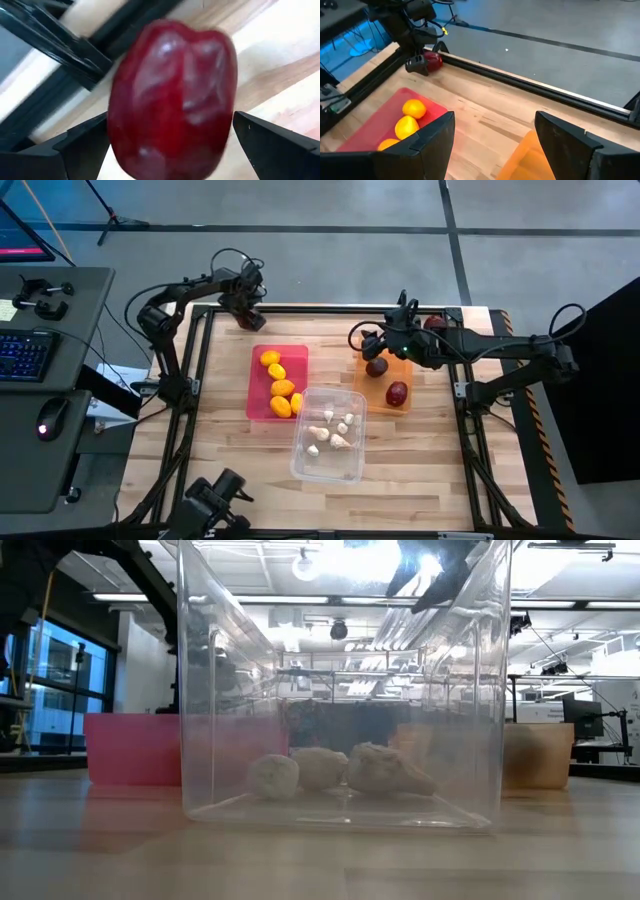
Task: Sort produce into baskets
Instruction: Put the apple into the orange bin
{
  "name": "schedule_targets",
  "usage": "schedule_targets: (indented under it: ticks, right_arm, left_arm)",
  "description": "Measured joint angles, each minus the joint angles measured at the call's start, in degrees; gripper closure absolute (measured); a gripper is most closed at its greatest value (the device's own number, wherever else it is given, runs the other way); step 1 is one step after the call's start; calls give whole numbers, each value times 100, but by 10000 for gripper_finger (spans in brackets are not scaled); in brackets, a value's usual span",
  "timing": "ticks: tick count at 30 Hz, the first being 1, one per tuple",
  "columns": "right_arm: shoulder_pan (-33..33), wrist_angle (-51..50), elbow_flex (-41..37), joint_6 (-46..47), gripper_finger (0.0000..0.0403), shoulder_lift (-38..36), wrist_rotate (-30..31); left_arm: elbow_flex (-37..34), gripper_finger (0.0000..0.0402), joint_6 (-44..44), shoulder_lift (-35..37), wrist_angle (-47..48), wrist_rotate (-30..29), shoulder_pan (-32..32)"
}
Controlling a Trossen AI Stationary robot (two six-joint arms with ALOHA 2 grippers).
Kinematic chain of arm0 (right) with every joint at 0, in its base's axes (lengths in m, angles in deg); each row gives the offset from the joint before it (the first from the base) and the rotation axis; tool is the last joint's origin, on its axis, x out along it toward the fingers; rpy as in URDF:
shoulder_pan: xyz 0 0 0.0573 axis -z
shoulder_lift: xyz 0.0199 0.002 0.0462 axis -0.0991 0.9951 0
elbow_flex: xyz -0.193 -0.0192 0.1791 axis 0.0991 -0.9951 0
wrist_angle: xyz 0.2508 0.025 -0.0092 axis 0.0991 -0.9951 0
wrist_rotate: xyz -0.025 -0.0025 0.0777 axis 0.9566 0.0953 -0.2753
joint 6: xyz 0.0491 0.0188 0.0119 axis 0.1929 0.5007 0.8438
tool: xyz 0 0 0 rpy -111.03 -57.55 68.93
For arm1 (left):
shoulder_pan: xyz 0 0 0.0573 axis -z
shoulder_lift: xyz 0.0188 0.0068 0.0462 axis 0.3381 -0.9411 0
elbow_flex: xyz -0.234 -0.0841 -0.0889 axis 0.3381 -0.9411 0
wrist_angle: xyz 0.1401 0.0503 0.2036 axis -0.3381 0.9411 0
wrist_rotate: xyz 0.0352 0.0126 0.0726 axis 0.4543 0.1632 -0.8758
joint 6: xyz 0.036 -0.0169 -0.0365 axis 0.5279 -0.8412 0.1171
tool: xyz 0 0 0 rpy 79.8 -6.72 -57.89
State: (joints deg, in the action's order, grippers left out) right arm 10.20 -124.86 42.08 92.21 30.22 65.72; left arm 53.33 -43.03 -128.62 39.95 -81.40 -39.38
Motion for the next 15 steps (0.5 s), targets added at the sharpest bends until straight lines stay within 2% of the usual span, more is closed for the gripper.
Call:
schedule_targets:
  ticks: [8, 11, 15]
  right_arm:
    - [0, -122, 0, -312, 137, 0, -17]
    - [0, -233, 0, -302, 137, 0, -21]
    - [-2, -323, 0, -321, 137, 0, -30]
  left_arm:
    - [0, 20, -60, -49, -163, -63, 165]
    - [0, 55, -89, -49, -187, -111, 223]
    - [0, 126, -89, 92, -174, 81, 312]
